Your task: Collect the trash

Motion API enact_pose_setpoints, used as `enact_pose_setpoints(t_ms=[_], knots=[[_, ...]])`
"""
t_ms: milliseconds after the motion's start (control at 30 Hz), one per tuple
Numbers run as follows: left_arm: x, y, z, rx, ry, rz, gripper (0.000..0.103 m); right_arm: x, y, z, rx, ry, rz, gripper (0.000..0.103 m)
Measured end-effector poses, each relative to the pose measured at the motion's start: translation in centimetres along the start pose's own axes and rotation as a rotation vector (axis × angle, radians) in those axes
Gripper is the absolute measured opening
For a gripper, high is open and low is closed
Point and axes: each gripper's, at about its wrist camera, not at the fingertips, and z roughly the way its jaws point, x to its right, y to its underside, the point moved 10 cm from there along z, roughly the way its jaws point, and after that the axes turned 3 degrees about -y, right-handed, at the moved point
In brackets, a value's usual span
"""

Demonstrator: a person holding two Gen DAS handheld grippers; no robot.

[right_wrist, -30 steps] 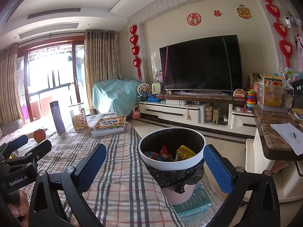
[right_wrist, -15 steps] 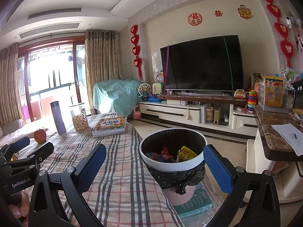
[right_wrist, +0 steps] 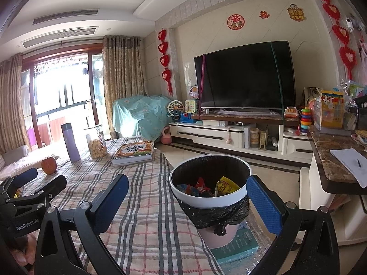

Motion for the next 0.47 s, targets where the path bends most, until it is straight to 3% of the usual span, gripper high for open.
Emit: enact_pose_setpoints(t_ms=[467], knots=[[-0.36, 0.17, 0.28, -0.014, 0.015, -0.013, 0.103, -0.29, 0.40, 1.03, -0.018, -0.014, 0.010, 0.103]])
